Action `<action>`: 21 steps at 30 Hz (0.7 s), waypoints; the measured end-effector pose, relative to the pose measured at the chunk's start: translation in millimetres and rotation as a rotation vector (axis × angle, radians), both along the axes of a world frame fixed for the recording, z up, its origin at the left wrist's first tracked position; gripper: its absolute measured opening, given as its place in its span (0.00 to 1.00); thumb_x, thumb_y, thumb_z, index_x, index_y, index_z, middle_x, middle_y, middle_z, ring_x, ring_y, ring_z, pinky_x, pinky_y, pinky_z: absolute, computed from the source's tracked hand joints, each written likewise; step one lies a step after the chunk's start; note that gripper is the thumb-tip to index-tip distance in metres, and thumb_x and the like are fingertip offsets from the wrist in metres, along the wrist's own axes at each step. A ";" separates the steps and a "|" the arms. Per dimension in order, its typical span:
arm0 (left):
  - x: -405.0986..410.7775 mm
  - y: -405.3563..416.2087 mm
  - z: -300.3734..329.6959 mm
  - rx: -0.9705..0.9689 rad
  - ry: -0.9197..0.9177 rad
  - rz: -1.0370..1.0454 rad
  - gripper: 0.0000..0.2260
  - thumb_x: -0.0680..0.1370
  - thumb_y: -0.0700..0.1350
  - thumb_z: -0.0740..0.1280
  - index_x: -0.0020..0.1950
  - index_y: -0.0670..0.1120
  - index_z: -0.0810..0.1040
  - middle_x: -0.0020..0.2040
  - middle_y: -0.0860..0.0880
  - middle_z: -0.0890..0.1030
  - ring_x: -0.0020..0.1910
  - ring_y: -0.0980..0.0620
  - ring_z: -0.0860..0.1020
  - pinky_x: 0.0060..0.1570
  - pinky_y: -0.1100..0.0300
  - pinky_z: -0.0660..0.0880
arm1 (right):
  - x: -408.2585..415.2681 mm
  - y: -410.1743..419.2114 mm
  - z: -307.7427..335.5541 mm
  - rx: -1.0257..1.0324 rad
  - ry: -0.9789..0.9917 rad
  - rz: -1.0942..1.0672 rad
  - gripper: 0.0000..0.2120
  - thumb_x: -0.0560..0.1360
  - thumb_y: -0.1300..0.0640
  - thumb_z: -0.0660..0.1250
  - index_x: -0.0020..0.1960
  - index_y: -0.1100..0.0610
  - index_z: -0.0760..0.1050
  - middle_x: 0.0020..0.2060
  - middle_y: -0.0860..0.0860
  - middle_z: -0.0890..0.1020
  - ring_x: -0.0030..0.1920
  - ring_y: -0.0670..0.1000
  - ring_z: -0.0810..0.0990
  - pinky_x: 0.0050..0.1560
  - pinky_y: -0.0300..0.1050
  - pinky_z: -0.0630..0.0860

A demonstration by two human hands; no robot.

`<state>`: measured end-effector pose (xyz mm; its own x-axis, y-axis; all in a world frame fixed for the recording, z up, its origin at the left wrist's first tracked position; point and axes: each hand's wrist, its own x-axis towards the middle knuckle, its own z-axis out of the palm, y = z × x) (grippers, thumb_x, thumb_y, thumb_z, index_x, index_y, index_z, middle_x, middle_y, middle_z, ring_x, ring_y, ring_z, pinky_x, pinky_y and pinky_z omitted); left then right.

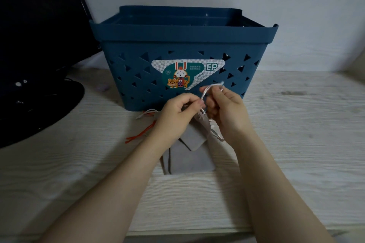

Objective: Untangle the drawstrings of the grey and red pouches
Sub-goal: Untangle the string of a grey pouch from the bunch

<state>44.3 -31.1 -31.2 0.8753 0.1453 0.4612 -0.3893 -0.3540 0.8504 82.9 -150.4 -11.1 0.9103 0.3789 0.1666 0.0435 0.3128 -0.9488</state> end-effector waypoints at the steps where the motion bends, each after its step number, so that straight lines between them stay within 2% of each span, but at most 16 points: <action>1: -1.3 -2.9 2.1 -0.128 0.066 -0.033 0.09 0.77 0.41 0.64 0.38 0.49 0.78 0.35 0.55 0.77 0.38 0.62 0.74 0.44 0.69 0.69 | 0.8 -0.9 0.0 0.010 0.012 -0.018 0.15 0.82 0.59 0.53 0.43 0.60 0.75 0.24 0.48 0.68 0.25 0.45 0.62 0.27 0.37 0.59; 4: 1.0 -2.8 4.6 -0.401 0.167 -0.094 0.13 0.75 0.44 0.62 0.31 0.50 0.77 0.35 0.52 0.78 0.40 0.55 0.75 0.47 0.59 0.69 | 1.6 -2.6 1.9 0.052 0.038 -0.057 0.17 0.82 0.56 0.52 0.42 0.60 0.75 0.24 0.48 0.73 0.25 0.47 0.69 0.29 0.38 0.69; 6: 1.5 -1.3 7.3 -0.450 0.193 -0.094 0.15 0.73 0.46 0.60 0.26 0.49 0.74 0.34 0.53 0.78 0.39 0.54 0.74 0.46 0.59 0.69 | 1.5 -3.9 2.9 0.085 0.043 -0.080 0.19 0.82 0.53 0.52 0.41 0.60 0.75 0.28 0.51 0.77 0.29 0.48 0.75 0.33 0.41 0.75; 7: 1.5 -1.0 7.4 -0.449 0.209 -0.054 0.16 0.75 0.46 0.61 0.26 0.49 0.75 0.32 0.54 0.78 0.38 0.56 0.75 0.45 0.61 0.69 | 1.9 -4.7 3.1 0.087 0.042 -0.108 0.19 0.82 0.53 0.53 0.40 0.59 0.75 0.30 0.51 0.77 0.32 0.49 0.76 0.36 0.42 0.75; 9: 1.8 -1.6 5.3 -0.407 0.235 0.069 0.17 0.79 0.47 0.60 0.31 0.48 0.78 0.31 0.53 0.79 0.37 0.55 0.76 0.45 0.61 0.71 | 2.7 -5.7 2.2 0.010 -0.006 -0.208 0.19 0.81 0.52 0.54 0.38 0.58 0.76 0.31 0.48 0.77 0.34 0.46 0.74 0.37 0.40 0.73; 12: 4.7 -1.0 -0.8 -0.294 0.239 0.202 0.17 0.76 0.54 0.59 0.36 0.44 0.77 0.36 0.44 0.79 0.41 0.43 0.77 0.47 0.48 0.72 | 1.9 -4.3 0.8 -0.162 -0.162 -0.344 0.20 0.81 0.52 0.55 0.35 0.57 0.76 0.22 0.39 0.71 0.28 0.39 0.67 0.35 0.34 0.64; 15: 4.5 -2.8 -1.5 -0.225 0.213 0.298 0.18 0.78 0.53 0.57 0.38 0.42 0.75 0.37 0.40 0.78 0.40 0.45 0.76 0.47 0.47 0.72 | -0.3 -2.9 1.6 -0.106 -0.186 -0.293 0.20 0.81 0.55 0.55 0.34 0.58 0.74 0.19 0.41 0.68 0.24 0.40 0.64 0.30 0.31 0.61; 19: 6.7 -5.7 3.0 -0.537 0.270 0.408 0.19 0.81 0.51 0.56 0.32 0.48 0.75 0.30 0.51 0.77 0.35 0.50 0.75 0.44 0.54 0.71 | 1.0 0.0 -1.1 -0.197 -0.137 -0.212 0.20 0.81 0.55 0.56 0.30 0.56 0.66 0.19 0.43 0.63 0.23 0.43 0.59 0.27 0.37 0.57; 21: 9.6 -2.2 2.0 -0.629 0.291 0.401 0.23 0.81 0.51 0.56 0.27 0.49 0.76 0.26 0.53 0.77 0.35 0.48 0.75 0.46 0.52 0.73 | 0.1 1.1 -2.5 -0.265 -0.107 -0.149 0.22 0.80 0.56 0.57 0.28 0.55 0.62 0.20 0.45 0.62 0.22 0.44 0.57 0.27 0.39 0.55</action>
<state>53.9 -33.3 -29.2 0.7735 0.6318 -0.0505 -0.0662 0.1597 0.9849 83.1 -149.3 -13.7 0.9417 0.2855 0.1779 0.1743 0.0383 -0.9839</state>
